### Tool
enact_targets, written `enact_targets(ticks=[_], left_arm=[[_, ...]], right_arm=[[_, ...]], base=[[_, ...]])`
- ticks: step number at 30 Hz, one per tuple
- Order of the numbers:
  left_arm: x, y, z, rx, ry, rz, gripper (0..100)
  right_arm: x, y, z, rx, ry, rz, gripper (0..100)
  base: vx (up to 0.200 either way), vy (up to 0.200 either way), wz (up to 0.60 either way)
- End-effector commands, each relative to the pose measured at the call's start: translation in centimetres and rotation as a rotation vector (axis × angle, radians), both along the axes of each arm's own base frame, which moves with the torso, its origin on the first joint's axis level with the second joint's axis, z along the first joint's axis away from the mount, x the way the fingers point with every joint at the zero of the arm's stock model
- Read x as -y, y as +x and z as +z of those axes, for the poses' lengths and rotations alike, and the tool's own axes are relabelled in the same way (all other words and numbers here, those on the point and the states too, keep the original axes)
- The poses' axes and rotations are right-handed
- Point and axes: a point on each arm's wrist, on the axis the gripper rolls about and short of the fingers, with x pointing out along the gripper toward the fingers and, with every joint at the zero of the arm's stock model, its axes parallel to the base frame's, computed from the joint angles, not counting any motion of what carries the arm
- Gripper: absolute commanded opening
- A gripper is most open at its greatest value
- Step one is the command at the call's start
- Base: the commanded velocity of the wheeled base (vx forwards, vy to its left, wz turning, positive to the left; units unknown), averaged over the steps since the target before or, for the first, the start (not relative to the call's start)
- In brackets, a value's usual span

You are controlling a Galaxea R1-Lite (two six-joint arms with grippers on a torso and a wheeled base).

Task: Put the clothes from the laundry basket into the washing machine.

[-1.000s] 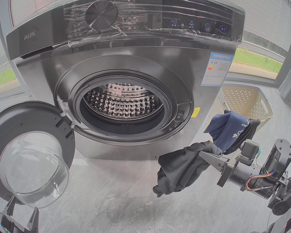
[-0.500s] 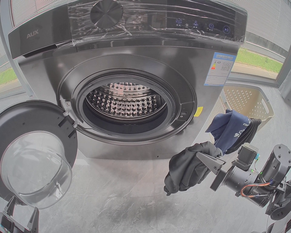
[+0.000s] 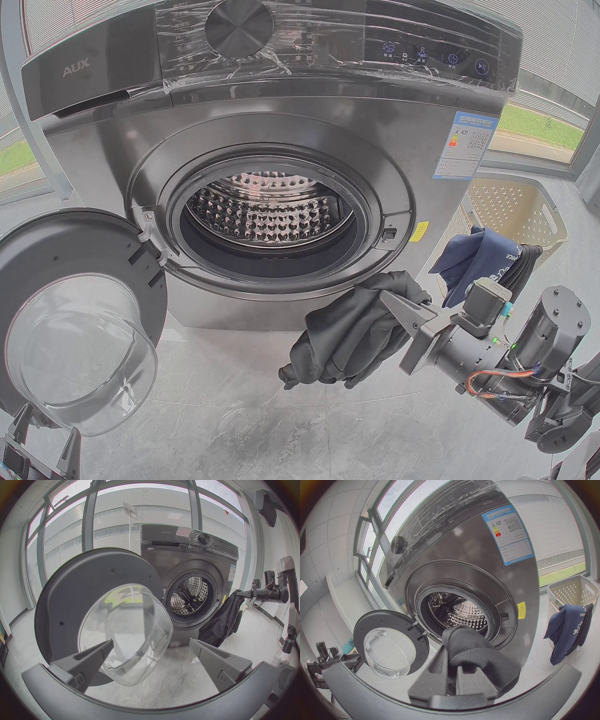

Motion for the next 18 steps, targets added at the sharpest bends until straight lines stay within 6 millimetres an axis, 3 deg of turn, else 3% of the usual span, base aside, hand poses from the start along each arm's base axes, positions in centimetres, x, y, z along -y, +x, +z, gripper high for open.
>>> enact_targets(ticks=[1, 6, 8, 10, 13, 17, 18], left_arm=[[0.0, 0.1, -0.5, -0.007, 0.006, 0.001, 100], [0.0, 0.0, -0.5, 0.002, 0.007, 0.004, 100], [0.0, -0.2, 0.4, 0.046, -0.011, -0.002, 100], [0.2, -1.0, 4.8, 0.168, -0.031, -0.034, 100], [0.4, -0.7, 6.6, 0.157, -0.019, -0.130, 100], [0.8, 1.6, 6.5, -0.014, -0.032, -0.319, 100], [0.9, 2.9, 6.6, -0.091, -0.046, -0.381, 100]], right_arm=[[-1.8, 0.5, -0.2, 0.000, 0.002, 0.029, 0], [-3.7, 0.0, 0.4, 0.022, 0.029, 0.091, 0], [-4.3, 0.1, 0.7, 0.040, 0.049, 0.103, 0], [-5.1, 0.4, 0.6, 0.052, 0.062, 0.112, 0], [-5.6, 0.8, 0.6, 0.058, 0.069, 0.115, 0], [-7.0, 1.6, 0.6, 0.068, 0.085, 0.116, 0], [-7.4, 1.8, 0.9, 0.077, 0.096, 0.116, 0]], base=[[0.000, 0.000, 0.00], [0.000, 0.000, 0.00], [0.000, 0.000, 0.00], [0.000, 0.000, 0.00], [0.000, 0.000, 0.00], [0.000, 0.000, 0.00], [0.000, 0.000, 0.00]])
